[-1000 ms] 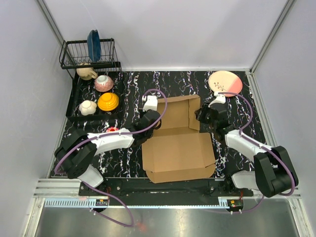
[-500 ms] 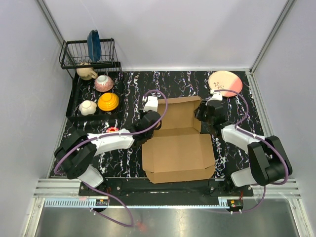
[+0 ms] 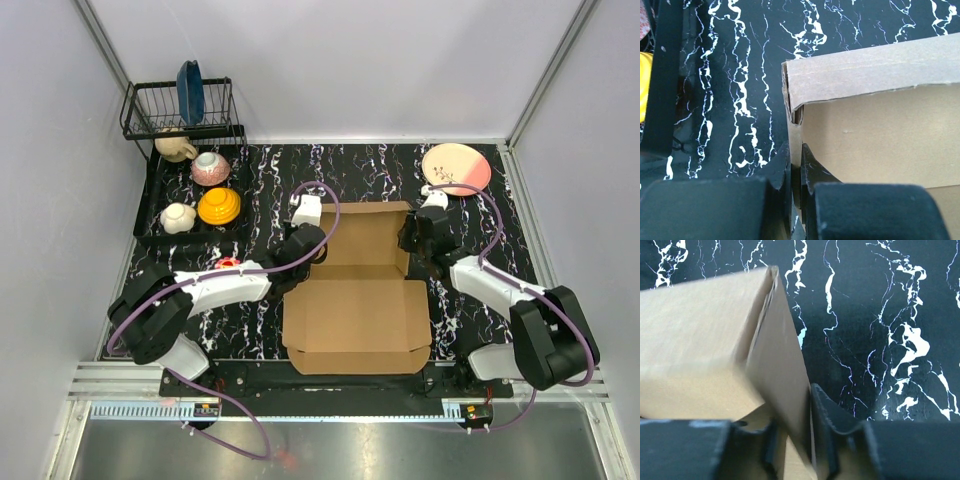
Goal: Fold the paper box
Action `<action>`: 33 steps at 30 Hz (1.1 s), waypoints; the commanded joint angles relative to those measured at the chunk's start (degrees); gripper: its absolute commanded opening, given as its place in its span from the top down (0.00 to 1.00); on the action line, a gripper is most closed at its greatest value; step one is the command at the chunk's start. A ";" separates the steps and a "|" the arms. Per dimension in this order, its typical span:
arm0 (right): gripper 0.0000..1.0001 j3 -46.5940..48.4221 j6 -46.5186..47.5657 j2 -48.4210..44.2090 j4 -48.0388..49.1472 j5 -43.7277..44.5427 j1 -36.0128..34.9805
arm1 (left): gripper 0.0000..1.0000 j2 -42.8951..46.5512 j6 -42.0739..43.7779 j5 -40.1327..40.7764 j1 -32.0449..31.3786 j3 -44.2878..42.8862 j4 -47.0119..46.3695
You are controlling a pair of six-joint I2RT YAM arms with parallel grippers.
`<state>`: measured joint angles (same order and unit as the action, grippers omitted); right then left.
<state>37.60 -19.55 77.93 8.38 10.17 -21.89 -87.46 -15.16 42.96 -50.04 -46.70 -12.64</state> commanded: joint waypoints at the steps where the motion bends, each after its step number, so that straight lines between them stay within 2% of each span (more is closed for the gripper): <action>1: 0.67 0.80 -2.77 -2.26 -3.81 0.90 -0.96 | 1.00 0.45 0.13 -2.62 -0.76 -1.73 1.74; 3: 0.65 0.98 -2.42 -1.65 -5.56 0.90 -1.40 | 1.00 0.27 0.04 -2.53 -0.85 -1.90 2.01; 5: 0.68 1.94 -2.07 -0.33 -7.93 1.69 -2.19 | 1.00 0.27 0.04 -2.44 -0.85 -2.08 2.54; 12: 1.00 3.70 -1.02 2.13 -12.24 6.87 -3.95 | 1.00 0.62 -0.49 -2.18 -0.94 -2.78 3.94; 14: 1.00 4.14 -1.19 2.66 -13.38 8.01 -4.30 | 0.98 0.80 -0.92 -2.18 -1.02 -2.96 4.73; 16: 1.00 4.58 -1.28 2.75 -13.74 8.72 -4.39 | 0.91 1.24 -1.45 -2.79 -0.94 -3.49 6.04; 17: 1.00 4.67 -1.19 2.67 -14.09 8.98 -4.48 | 0.80 1.41 -1.63 -3.23 -1.02 -3.49 6.31; 20: 1.00 4.76 -1.45 2.05 -14.10 9.34 -4.48 | 0.61 2.73 -2.24 -5.51 -1.02 -2.88 6.40; 23: 1.00 4.67 -1.45 1.79 -14.10 9.43 -4.48 | 0.57 4.31 -3.47 -7.97 -1.02 -0.25 4.74; 26: 1.00 4.23 -1.54 1.52 -13.48 9.08 -4.48 | 0.58 5.90 -4.70 -9.91 -1.02 4.31 -0.61; 29: 1.00 3.62 -1.54 1.00 -12.69 8.73 -4.48 | 0.68 6.16 -5.14 -9.65 -0.94 7.31 -5.01; 30: 1.00 3.18 -1.37 0.56 -12.25 8.81 -4.56 | 0.75 5.99 -4.97 -9.04 -1.02 7.84 -6.07; 33: 1.00 1.78 -1.19 -1.02 -10.32 8.19 -4.74 | 0.84 5.46 -2.78 -7.55 -1.02 10.30 -12.30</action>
<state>41.15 -20.10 79.53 -2.83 18.85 -25.89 -82.59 -19.07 34.94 -50.83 -38.81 -14.48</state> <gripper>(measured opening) 0.080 0.213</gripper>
